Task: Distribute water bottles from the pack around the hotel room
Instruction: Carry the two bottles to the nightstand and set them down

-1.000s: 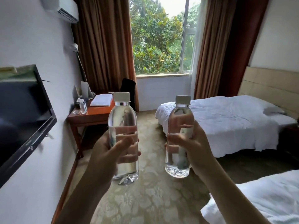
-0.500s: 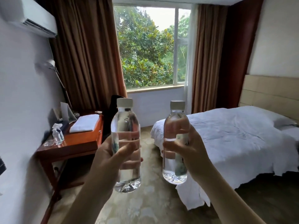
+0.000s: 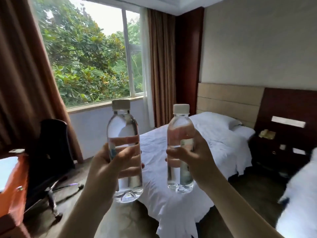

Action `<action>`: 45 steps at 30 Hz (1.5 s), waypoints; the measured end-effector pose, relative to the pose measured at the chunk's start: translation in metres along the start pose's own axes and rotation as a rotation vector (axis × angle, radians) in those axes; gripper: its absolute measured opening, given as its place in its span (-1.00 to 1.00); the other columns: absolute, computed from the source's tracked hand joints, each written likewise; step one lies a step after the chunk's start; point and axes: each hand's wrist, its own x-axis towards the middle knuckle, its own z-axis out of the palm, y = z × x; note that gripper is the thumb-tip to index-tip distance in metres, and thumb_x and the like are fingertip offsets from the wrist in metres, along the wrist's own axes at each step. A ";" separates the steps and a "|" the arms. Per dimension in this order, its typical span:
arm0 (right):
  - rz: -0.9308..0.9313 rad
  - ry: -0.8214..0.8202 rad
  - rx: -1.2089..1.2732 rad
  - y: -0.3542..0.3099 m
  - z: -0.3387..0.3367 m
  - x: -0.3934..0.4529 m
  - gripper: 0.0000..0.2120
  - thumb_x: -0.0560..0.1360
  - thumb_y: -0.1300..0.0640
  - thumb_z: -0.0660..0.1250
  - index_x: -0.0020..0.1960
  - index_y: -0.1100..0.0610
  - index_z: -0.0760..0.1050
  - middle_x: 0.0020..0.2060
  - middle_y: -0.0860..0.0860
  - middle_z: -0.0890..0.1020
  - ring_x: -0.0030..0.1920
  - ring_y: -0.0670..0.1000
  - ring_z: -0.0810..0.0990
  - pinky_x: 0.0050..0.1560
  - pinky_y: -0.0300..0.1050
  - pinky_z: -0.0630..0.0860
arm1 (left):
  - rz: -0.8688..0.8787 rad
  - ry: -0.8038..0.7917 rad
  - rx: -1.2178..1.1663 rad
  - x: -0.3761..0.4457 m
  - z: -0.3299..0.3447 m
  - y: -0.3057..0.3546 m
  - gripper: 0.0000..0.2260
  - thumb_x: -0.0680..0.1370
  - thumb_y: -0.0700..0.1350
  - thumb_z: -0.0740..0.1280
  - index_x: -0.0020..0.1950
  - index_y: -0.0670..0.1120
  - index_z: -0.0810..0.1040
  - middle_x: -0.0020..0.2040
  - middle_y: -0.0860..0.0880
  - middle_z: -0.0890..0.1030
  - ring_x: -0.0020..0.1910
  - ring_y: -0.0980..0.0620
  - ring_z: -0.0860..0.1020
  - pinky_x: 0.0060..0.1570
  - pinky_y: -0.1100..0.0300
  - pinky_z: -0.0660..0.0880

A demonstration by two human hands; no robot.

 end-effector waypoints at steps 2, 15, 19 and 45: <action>0.000 0.073 -0.061 0.017 0.001 0.026 -0.59 0.30 0.01 0.51 0.08 0.02 0.48 -0.13 -0.03 0.62 -0.07 0.02 0.69 -0.17 -0.03 0.69 | -0.016 -0.097 -0.022 0.047 -0.002 -0.020 -0.78 0.22 0.10 0.49 -0.16 0.14 0.70 -0.18 -0.05 0.75 -0.26 -0.11 0.72 -0.35 0.20 0.60; 0.125 0.512 -0.265 0.064 -0.083 0.100 -0.42 0.13 -0.16 0.47 0.10 -0.01 0.45 -0.22 -0.17 0.61 -0.10 0.01 0.67 -0.06 -0.08 0.65 | -0.166 -0.558 -0.209 0.221 0.116 -0.125 -0.58 0.25 0.07 0.46 0.07 -0.04 0.63 -0.13 -0.11 0.74 -0.21 -0.17 0.72 -0.30 0.15 0.63; 0.134 0.628 -0.335 0.076 -0.139 0.102 -0.47 0.13 -0.17 0.48 0.05 -0.05 0.47 -0.21 -0.11 0.62 -0.10 0.07 0.68 -0.09 -0.06 0.67 | -0.217 -0.621 -0.253 0.236 0.184 -0.155 -0.45 0.15 0.14 0.44 0.09 -0.05 0.62 -0.13 -0.11 0.74 -0.22 -0.19 0.72 -0.30 0.09 0.64; 0.130 0.815 -0.508 0.216 -0.522 0.290 -0.56 0.22 -0.09 0.47 0.04 0.01 0.49 -0.18 -0.03 0.63 -0.12 0.10 0.68 -0.07 0.09 0.67 | -0.218 -0.884 -0.350 0.434 0.607 -0.325 -0.69 0.34 0.01 0.46 0.06 0.02 0.64 -0.11 -0.11 0.72 -0.17 -0.17 0.72 -0.26 0.10 0.62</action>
